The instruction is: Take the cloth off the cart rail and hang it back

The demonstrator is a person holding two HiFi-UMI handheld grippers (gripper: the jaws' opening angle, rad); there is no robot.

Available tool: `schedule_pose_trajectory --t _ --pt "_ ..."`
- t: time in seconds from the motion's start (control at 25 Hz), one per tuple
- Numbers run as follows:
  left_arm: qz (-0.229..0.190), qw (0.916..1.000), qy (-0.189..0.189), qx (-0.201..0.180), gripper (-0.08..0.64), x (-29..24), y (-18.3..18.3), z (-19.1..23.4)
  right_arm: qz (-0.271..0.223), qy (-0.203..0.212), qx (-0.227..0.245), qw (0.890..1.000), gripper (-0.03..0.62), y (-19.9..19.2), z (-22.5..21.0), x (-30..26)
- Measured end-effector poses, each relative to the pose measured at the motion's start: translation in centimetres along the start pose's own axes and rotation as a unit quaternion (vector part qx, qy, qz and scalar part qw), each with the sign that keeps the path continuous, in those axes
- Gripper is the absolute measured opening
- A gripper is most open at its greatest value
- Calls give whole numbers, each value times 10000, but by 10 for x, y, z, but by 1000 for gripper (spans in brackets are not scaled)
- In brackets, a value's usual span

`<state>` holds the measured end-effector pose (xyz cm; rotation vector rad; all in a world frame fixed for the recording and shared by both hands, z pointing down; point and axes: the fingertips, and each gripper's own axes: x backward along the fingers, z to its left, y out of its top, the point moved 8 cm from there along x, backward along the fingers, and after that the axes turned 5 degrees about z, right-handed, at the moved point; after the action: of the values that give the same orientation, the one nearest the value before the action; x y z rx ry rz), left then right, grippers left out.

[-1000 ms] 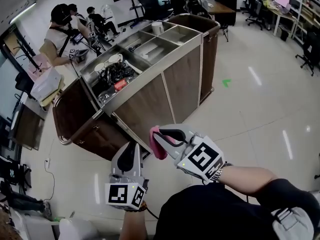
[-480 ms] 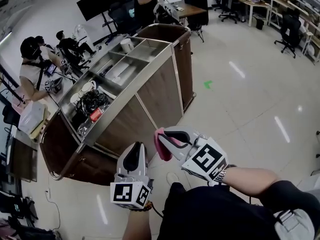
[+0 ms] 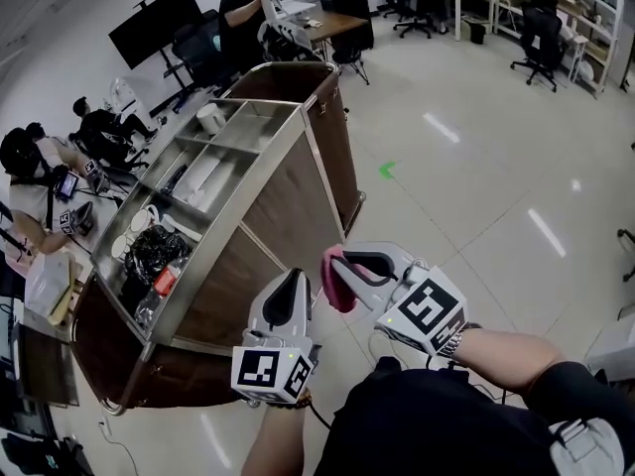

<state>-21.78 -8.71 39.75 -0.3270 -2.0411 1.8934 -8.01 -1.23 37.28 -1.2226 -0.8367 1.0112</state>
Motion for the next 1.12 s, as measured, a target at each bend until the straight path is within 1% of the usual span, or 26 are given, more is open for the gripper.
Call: schedule_pose_trajectory --t 0.16,0.2,0.28,0.32,0.4,0.44,0.52,0.6,0.64,0.76,0.88,1.04,1.12 --pt "-45 9995 -321 51 5 -47 -5 5 15 -271 53 9996 11 -1 -37 -3" --pt "-60 9992 -379 65 5 -59 -6 8 44 -335 -33 9994 11 -1 -46 -5" --pt "-79 9988 -469 96 5 -83 -7 16 150 -454 -376 9981 11 0 -63 -12" --pt "-86 9986 -504 112 4 -95 -8 21 174 -491 -366 9980 11 -1 -73 -17" --pt "-114 9983 -568 112 3 -120 -9 33 170 -552 1 9983 11 -8 -98 -28" --pt "-137 9980 -607 83 3 -133 -8 38 196 -609 87 9979 11 -10 -111 -34" --pt "-157 9975 -685 10 3 -156 -8 46 230 -676 27 9974 11 -12 -131 -42" --pt "-114 9972 -738 16 3 -176 -8 50 228 -699 -170 9972 11 -12 -149 -49" --pt "-77 9971 -753 44 3 -185 -8 53 203 -717 -126 9971 11 -12 -160 -53" --pt "16 9966 -820 84 3 -206 -12 64 199 -843 36 9962 11 -11 -185 -69" --pt "-13 9956 -941 -6 3 -216 -12 70 240 -916 21 9955 11 -12 -194 -79" --pt "19 9951 -991 62 3 -221 -14 80 303 -901 8 9955 11 -19 -199 -91" --pt "57 9949 -1004 60 3 -233 -11 86 295 -916 -19 9954 11 -16 -212 -97"
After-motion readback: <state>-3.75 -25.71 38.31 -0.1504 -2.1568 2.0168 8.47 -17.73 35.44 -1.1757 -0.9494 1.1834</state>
